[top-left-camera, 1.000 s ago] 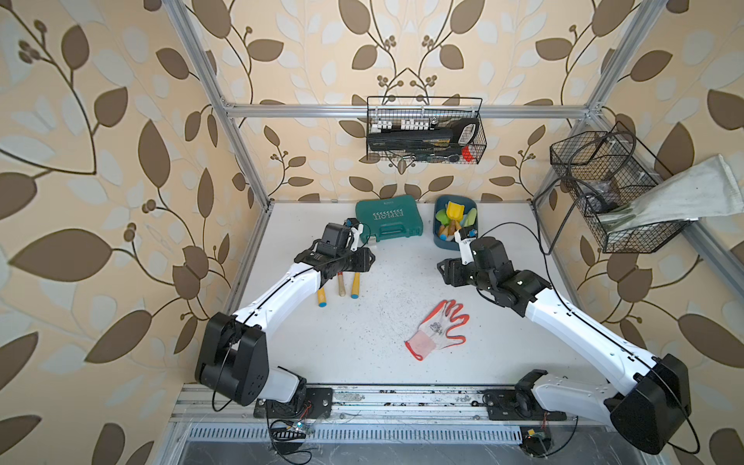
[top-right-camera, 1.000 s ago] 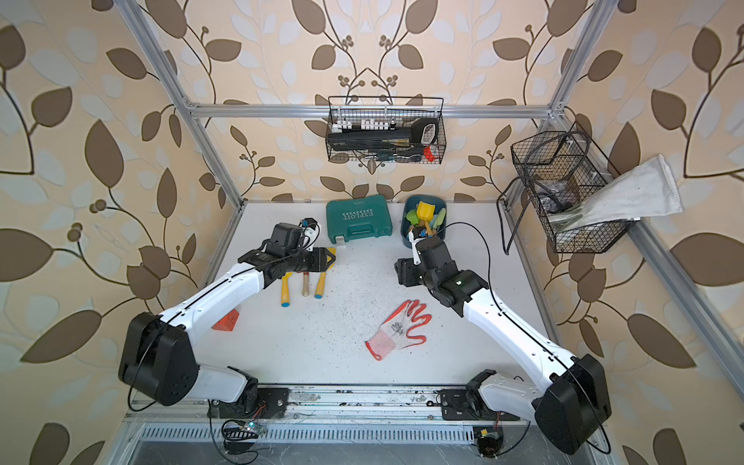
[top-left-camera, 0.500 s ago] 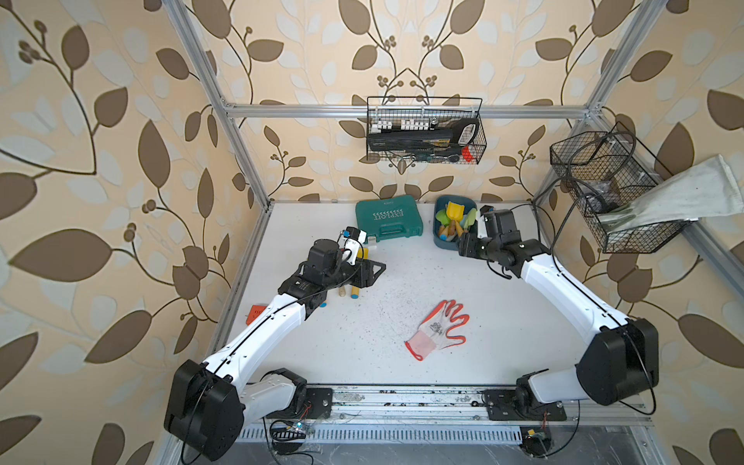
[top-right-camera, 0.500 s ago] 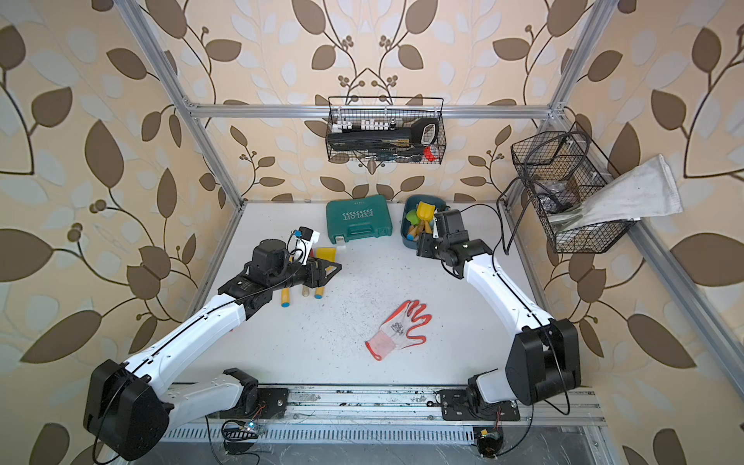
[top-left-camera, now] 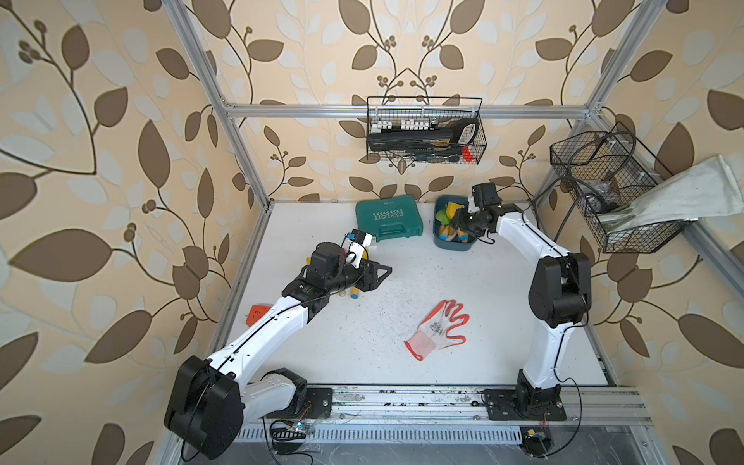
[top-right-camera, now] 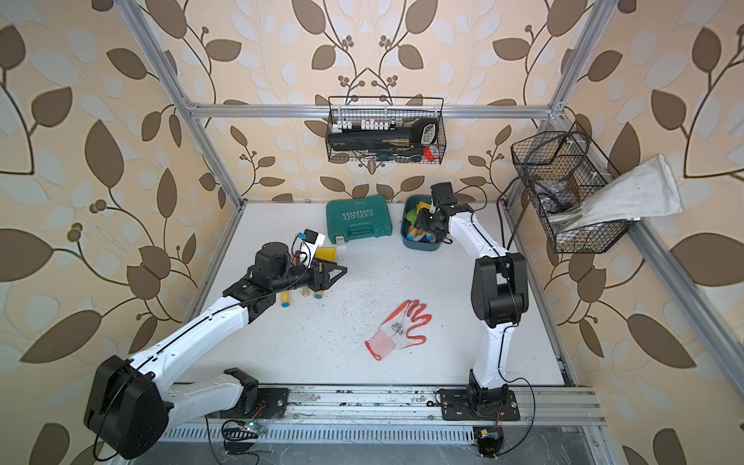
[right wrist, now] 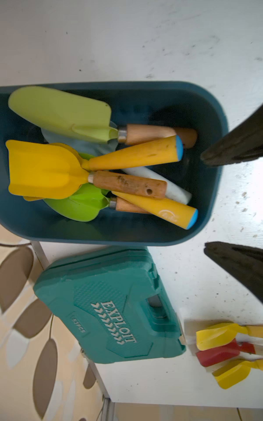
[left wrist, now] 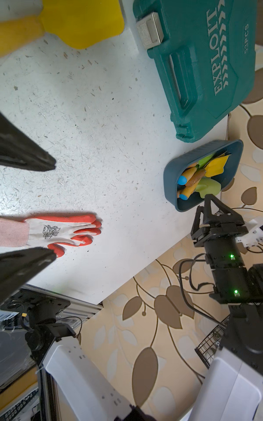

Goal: Take the shovel out of the storage box
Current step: Pick up the shovel from the storage box.

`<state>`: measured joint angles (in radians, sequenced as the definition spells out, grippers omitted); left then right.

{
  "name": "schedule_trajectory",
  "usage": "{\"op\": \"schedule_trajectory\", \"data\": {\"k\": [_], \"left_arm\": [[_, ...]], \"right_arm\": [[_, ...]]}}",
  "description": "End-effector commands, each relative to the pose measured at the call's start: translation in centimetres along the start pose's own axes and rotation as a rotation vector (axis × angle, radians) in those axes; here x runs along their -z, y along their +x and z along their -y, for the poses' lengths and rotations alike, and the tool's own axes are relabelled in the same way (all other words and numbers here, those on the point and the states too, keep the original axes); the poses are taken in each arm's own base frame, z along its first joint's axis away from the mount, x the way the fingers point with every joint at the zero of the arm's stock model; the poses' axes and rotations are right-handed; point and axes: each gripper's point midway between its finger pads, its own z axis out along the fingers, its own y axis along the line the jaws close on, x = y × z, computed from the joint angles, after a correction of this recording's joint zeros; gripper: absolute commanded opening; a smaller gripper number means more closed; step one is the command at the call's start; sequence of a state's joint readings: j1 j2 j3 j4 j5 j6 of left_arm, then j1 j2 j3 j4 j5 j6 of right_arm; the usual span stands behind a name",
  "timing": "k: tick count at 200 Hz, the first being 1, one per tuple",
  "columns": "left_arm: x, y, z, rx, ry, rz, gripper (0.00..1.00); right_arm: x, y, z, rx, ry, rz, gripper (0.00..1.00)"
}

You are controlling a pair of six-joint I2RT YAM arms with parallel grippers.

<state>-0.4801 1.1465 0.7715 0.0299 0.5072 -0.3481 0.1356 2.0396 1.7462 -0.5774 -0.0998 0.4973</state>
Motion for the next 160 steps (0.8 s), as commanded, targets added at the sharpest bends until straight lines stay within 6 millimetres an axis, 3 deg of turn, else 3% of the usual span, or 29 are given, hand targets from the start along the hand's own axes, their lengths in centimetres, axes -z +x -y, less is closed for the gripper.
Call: {"op": "schedule_trajectory", "data": {"k": [1,75,160], "left_arm": [[0.4,-1.1,0.5,-0.029,-0.011,0.043,0.59],[0.0,-1.4,-0.1,-0.021,-0.031,0.061,0.61],[-0.9,-1.2,-0.8,0.042,-0.051,0.026,0.61]], "right_arm": [[-1.5,0.2,0.0,-0.042,0.009,-0.049,0.56],[-6.2,-0.4,1.0,-0.092,0.022,-0.090,0.53],[-9.4,0.3,1.6,-0.135,0.013,-0.139,0.47]]}}
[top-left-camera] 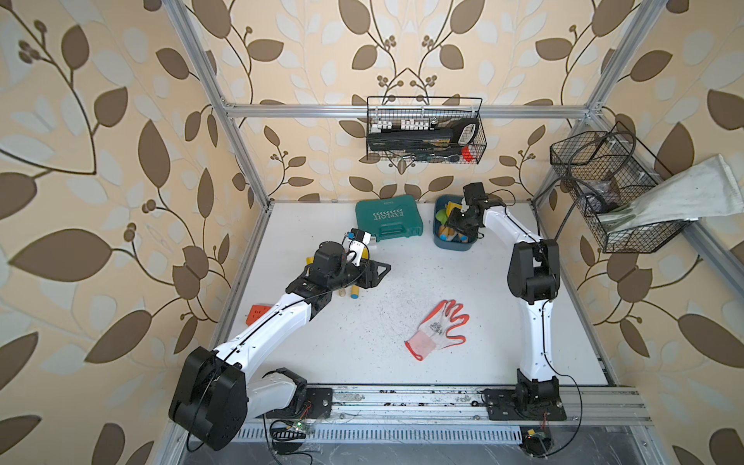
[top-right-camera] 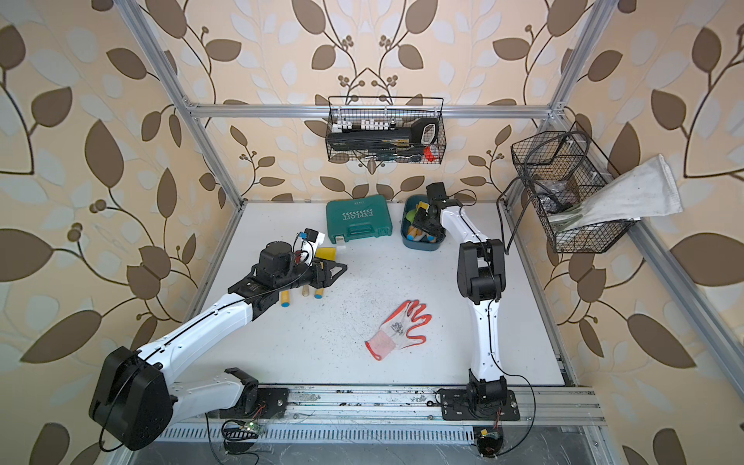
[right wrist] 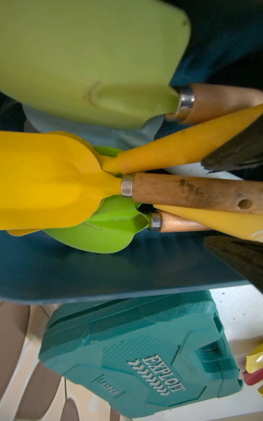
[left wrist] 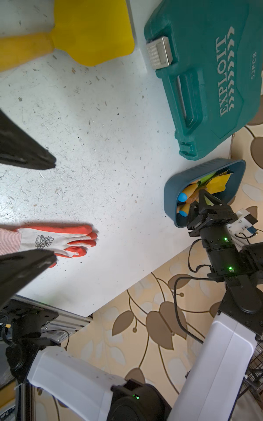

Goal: Take the shovel out of the storage box
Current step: Pick up the shovel from the storage box.

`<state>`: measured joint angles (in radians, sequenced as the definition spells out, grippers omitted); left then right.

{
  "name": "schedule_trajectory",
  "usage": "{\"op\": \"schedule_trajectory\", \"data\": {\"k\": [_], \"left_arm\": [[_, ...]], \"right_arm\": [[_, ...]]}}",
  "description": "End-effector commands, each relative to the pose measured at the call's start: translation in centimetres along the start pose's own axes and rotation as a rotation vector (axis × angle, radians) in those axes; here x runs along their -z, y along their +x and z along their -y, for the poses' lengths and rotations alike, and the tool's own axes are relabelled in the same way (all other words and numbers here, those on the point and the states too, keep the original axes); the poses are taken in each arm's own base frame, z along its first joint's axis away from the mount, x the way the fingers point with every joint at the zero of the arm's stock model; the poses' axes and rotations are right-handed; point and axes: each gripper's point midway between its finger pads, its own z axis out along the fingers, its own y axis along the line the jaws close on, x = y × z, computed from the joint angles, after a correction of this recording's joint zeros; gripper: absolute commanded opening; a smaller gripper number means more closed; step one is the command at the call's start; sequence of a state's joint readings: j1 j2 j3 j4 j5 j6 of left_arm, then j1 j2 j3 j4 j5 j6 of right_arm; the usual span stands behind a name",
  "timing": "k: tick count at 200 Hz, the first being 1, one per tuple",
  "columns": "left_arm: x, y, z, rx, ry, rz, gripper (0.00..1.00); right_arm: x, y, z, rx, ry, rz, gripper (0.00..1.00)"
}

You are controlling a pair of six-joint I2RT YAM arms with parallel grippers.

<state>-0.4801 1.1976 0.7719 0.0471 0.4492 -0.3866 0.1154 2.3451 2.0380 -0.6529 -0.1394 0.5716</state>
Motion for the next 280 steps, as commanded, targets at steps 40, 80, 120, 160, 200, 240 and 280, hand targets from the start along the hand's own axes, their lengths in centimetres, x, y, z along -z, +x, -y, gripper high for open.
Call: {"op": "schedule_trajectory", "data": {"k": [40,80,120,160,200,240,280], "left_arm": [[1.0,-1.7,0.5,-0.016,-0.030,0.067,0.67],[1.1,-2.2,1.1,-0.023,-0.015,0.069,0.67],[1.0,-2.5,1.5,-0.021,0.003,0.070,0.67],[1.2,-2.4,1.2,-0.017,-0.009,0.084,0.67],[1.3,-2.3,1.3,-0.016,-0.004,0.084,0.67],[1.9,-2.3,1.6,-0.015,0.000,0.105,0.69],[2.3,-3.0,1.8,0.009,-0.012,0.112,0.68]], "right_arm": [[-2.0,0.6,0.3,-0.038,-0.025,-0.035,0.36],[0.4,-0.8,-0.3,-0.023,-0.038,0.039,0.30],[2.1,-1.8,-0.7,0.010,-0.036,0.096,0.19],[3.7,-1.8,-1.6,0.070,-0.033,0.141,0.17],[6.6,-1.9,-2.9,0.108,-0.045,0.211,0.12],[11.2,0.7,-5.2,0.204,-0.068,0.291,0.12],[16.6,4.1,-7.6,0.290,-0.130,0.368,0.12]]}}
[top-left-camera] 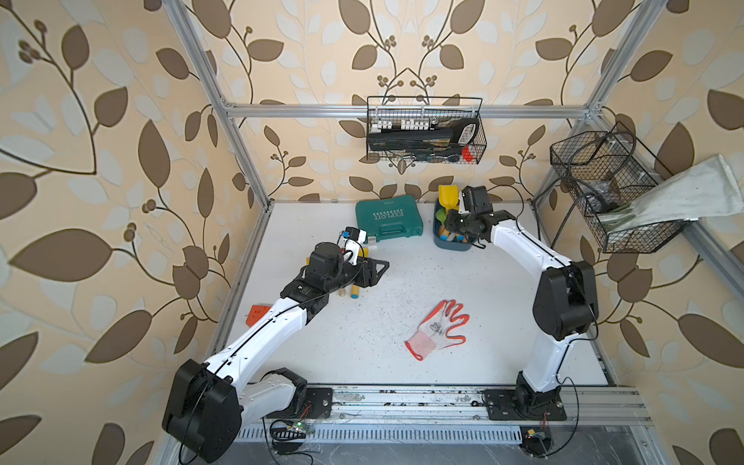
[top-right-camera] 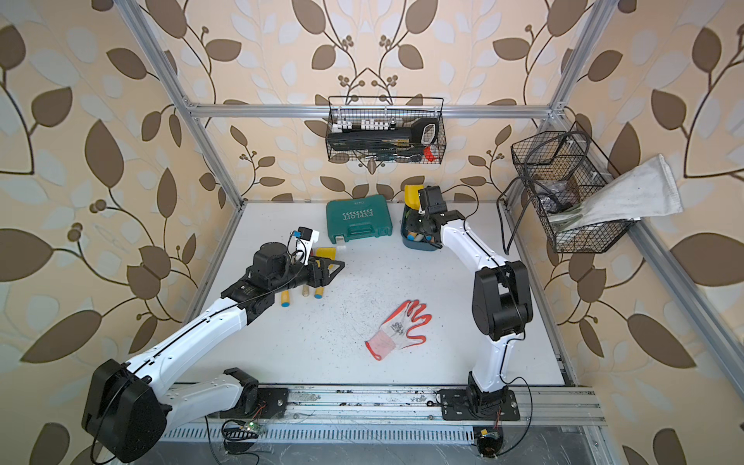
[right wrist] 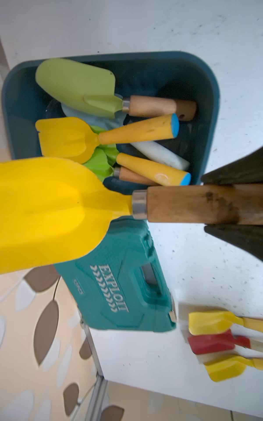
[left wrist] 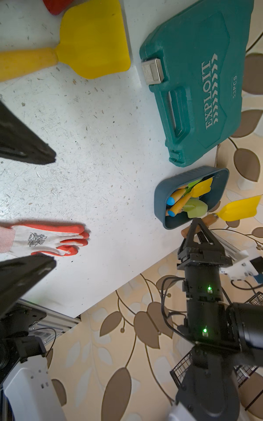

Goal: Take the shovel out of the storage box
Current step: Pick up the shovel from the storage box.

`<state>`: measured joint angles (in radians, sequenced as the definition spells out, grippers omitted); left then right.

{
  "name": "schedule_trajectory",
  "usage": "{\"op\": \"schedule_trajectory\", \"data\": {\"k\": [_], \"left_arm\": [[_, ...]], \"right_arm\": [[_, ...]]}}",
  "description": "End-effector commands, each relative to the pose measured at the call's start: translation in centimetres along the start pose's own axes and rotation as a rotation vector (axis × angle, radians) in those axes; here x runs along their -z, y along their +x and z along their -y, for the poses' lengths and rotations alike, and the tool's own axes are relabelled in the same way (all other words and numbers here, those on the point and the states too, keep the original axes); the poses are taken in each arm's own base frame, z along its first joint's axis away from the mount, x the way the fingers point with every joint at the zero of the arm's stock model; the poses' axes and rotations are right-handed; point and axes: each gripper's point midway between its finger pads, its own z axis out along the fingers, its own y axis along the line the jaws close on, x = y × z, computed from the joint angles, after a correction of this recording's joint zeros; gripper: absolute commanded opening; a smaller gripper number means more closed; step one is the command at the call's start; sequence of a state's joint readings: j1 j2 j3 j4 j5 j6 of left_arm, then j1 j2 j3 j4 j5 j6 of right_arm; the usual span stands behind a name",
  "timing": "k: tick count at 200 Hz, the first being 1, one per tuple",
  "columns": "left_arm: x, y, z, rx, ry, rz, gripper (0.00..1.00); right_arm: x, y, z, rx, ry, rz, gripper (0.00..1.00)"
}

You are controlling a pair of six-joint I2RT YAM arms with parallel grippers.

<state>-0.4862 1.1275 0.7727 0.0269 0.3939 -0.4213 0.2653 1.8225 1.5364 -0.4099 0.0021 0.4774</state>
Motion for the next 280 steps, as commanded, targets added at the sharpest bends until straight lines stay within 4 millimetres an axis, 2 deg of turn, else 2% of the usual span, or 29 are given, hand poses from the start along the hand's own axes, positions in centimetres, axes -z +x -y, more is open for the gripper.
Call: {"op": "schedule_trajectory", "data": {"k": [1,33,57,99,118,152,155,204,245,280], "left_arm": [[0.7,-1.8,1.2,0.001,0.016,0.051,0.68],[0.9,-2.8,2.2,0.013,0.057,0.081,0.69],[1.0,-3.8,3.4,-0.022,0.111,0.098,0.69],[1.4,-6.2,4.0,-0.031,0.102,0.170,0.70],[1.6,-7.3,4.9,-0.032,0.130,0.189,0.69],[1.9,-9.1,5.8,-0.014,0.159,0.236,0.69],[1.9,-9.3,5.9,-0.013,0.160,0.244,0.69],[1.9,-11.4,5.2,-0.014,0.119,0.332,0.70],[1.7,-12.5,4.8,-0.015,0.109,0.400,0.64],[1.8,-13.4,5.3,-0.024,0.128,0.431,0.60]], "right_arm": [[3.8,-1.4,-2.1,0.065,-0.036,0.128,0.12],[8.4,0.4,-5.1,0.132,-0.092,0.198,0.11],[10.9,1.7,-7.0,0.144,-0.138,0.233,0.11],[13.8,4.1,-10.3,0.196,-0.187,0.244,0.12],[14.2,5.4,-11.5,0.208,-0.208,0.242,0.12],[14.6,6.3,-12.9,0.217,-0.232,0.234,0.12],[14.7,6.8,-13.5,0.227,-0.245,0.228,0.12],[15.0,9.0,-16.0,0.240,-0.310,0.195,0.12],[15.4,10.0,-16.9,0.241,-0.336,0.175,0.13],[15.6,10.5,-17.5,0.238,-0.355,0.164,0.13]]}}
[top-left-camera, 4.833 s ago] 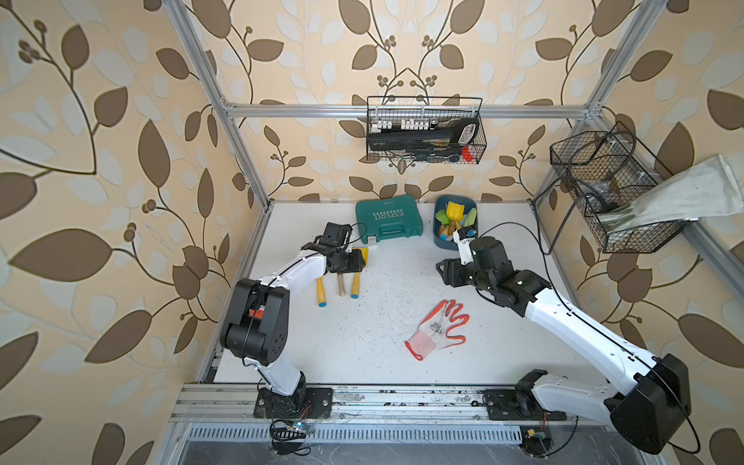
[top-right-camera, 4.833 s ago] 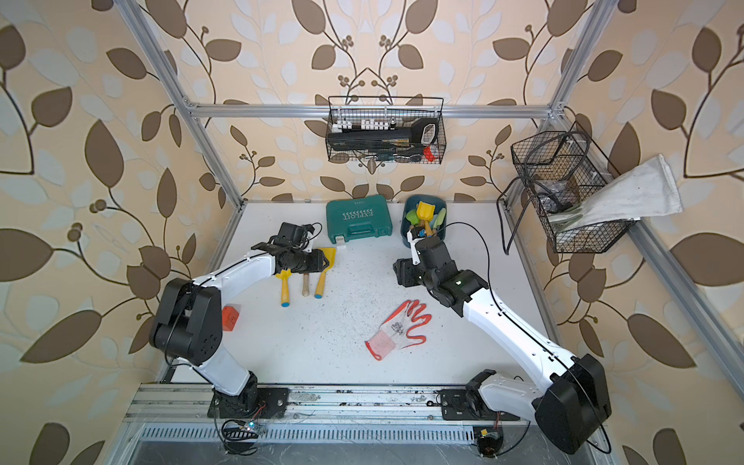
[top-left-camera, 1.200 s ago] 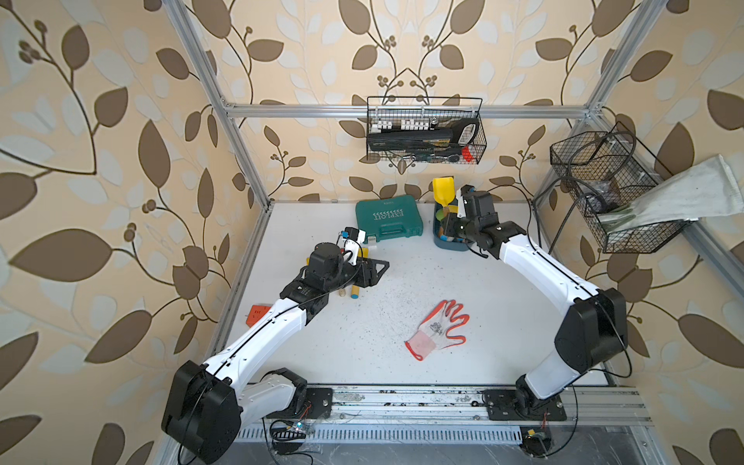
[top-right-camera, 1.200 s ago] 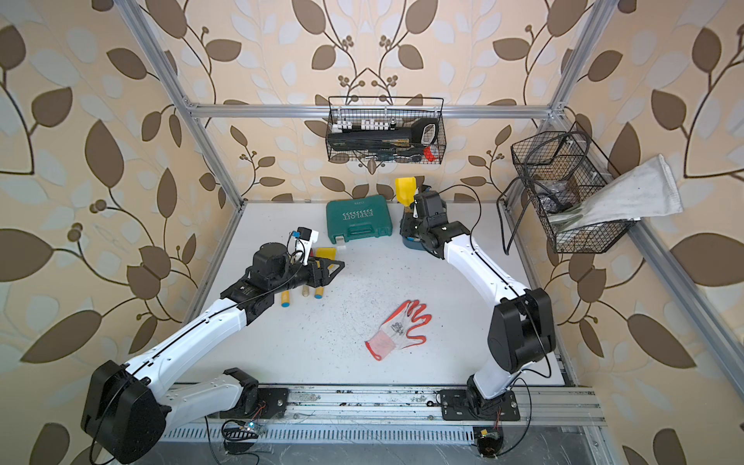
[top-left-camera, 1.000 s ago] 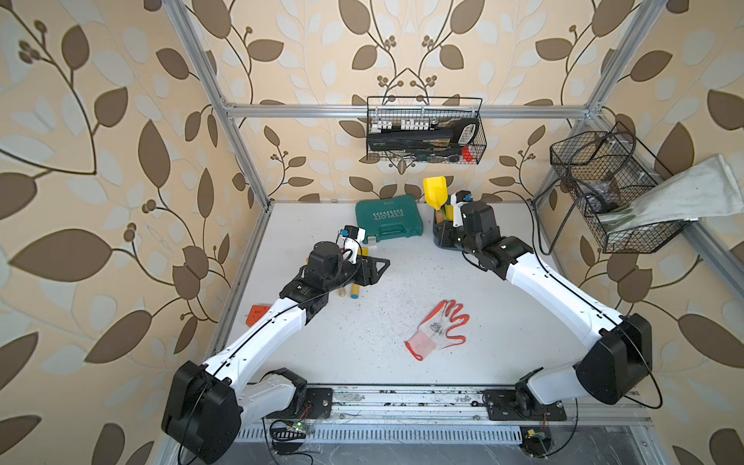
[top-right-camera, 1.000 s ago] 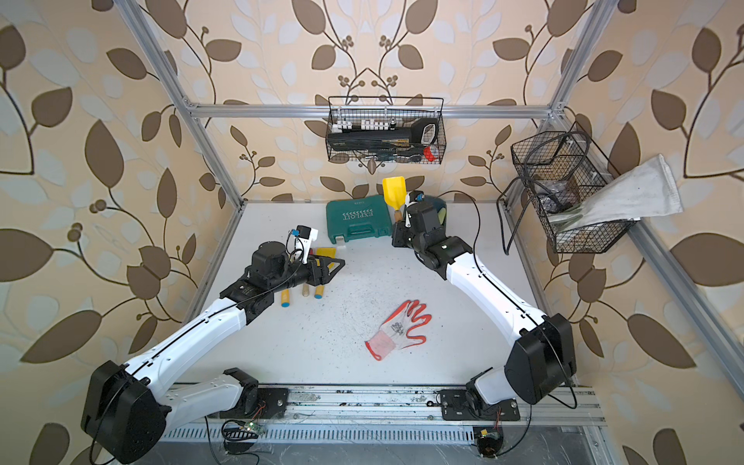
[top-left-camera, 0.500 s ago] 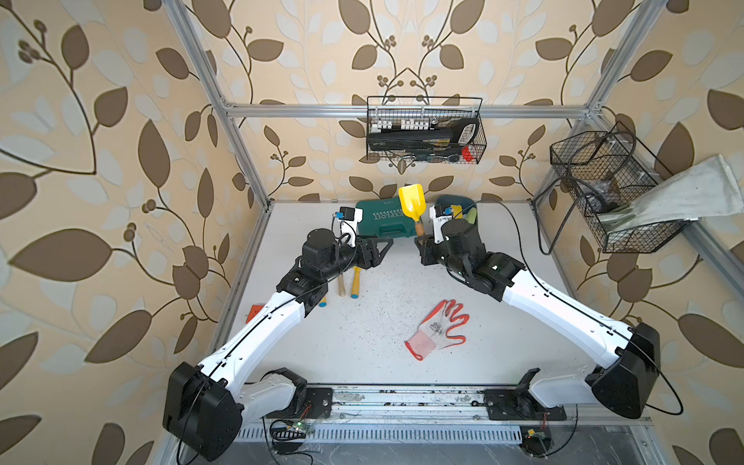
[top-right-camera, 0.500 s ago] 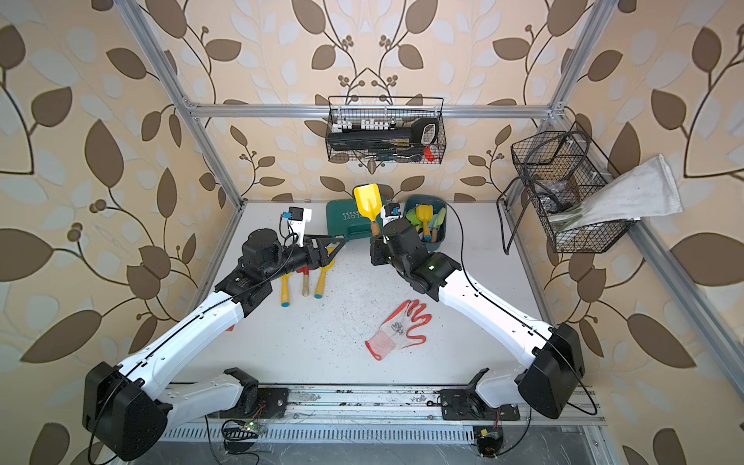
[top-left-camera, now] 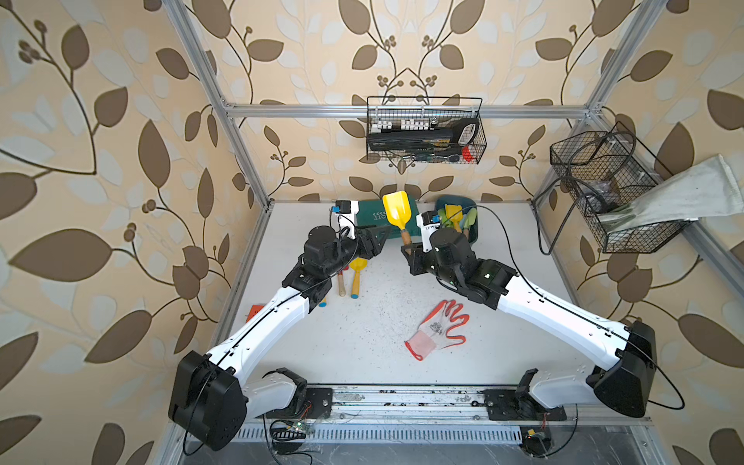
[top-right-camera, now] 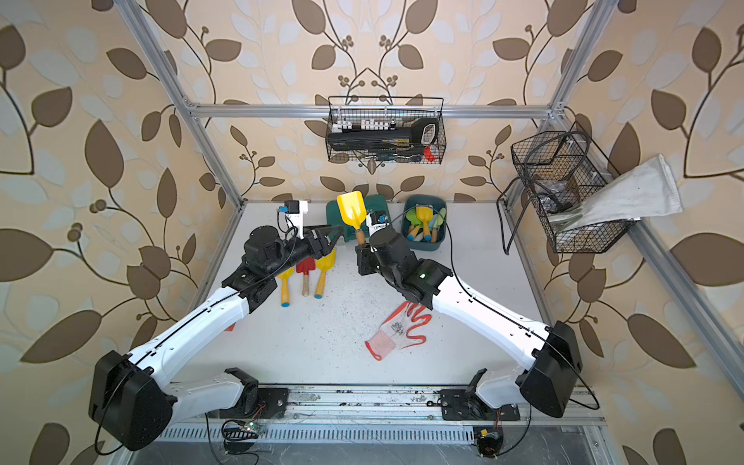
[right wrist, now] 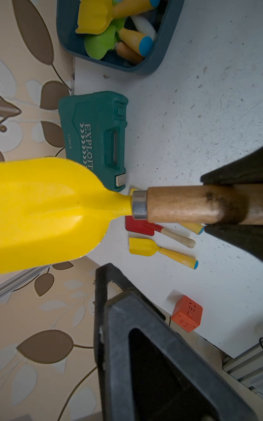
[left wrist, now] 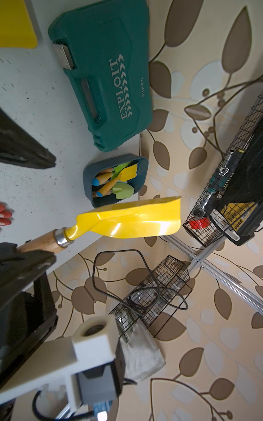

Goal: Take the shovel out of the storage box
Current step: Pick up the shovel from the storage box, then place the shovel at the center of the board.

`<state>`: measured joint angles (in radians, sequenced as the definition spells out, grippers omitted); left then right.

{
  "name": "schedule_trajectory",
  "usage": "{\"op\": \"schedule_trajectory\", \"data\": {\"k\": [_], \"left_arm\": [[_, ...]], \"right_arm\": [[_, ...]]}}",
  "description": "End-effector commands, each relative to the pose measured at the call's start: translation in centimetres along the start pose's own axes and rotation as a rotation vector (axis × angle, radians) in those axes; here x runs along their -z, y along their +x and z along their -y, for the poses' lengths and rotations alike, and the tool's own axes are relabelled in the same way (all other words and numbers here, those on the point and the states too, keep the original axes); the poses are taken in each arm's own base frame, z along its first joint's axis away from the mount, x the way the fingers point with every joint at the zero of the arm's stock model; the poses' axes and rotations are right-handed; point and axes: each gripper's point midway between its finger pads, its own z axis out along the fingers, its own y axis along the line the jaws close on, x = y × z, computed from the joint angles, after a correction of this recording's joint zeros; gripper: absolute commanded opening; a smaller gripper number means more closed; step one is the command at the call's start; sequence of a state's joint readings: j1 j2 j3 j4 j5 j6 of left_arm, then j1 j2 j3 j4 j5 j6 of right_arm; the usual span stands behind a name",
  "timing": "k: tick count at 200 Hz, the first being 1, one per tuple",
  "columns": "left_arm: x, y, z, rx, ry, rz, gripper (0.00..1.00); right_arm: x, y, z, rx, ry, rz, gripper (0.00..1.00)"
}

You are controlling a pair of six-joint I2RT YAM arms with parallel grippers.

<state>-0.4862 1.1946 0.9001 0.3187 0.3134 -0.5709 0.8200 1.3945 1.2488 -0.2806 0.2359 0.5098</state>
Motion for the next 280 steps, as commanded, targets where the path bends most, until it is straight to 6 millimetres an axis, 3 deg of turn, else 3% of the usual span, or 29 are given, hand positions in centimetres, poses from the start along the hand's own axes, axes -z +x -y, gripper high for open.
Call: {"op": "schedule_trajectory", "data": {"k": [1,53,87,121,150,173,188,248,280], "left_arm": [[-0.1,-3.2,1.9,-0.037,0.050,0.103,0.59],[-1.1,-4.2,1.7,-0.037,0.023,0.101,0.52],[-1.4,-4.6,1.6,-0.034,-0.001,0.083,0.41],[-1.5,-4.4,1.4,-0.029,-0.011,0.068,0.14],[-1.8,-4.2,0.9,-0.031,-0.034,0.049,0.00],[-1.9,-4.0,0.2,-0.035,-0.078,0.026,0.00],[-2.0,-3.8,-0.7,-0.046,-0.113,0.010,0.00],[-1.5,-1.9,-4.4,-0.087,-0.201,-0.097,0.00],[-1.6,0.9,-6.6,-0.055,-0.195,-0.176,0.00]], "right_arm": [[-0.2,0.0,-0.7,-0.017,-0.016,0.013,0.13],[0.2,0.6,-1.9,0.008,-0.031,0.013,0.12],[0.6,0.7,-2.8,0.048,-0.023,0.029,0.12],[0.8,0.7,-3.3,0.073,-0.017,0.041,0.12],[0.9,0.6,-3.2,0.086,-0.006,0.044,0.19],[1.0,0.6,-2.8,0.099,0.021,0.036,0.53],[1.3,0.5,-2.5,0.110,0.034,0.038,0.63],[1.8,1.8,-0.5,0.142,0.070,-0.001,0.65],[0.6,3.1,2.8,0.076,0.084,-0.075,0.66]]}}
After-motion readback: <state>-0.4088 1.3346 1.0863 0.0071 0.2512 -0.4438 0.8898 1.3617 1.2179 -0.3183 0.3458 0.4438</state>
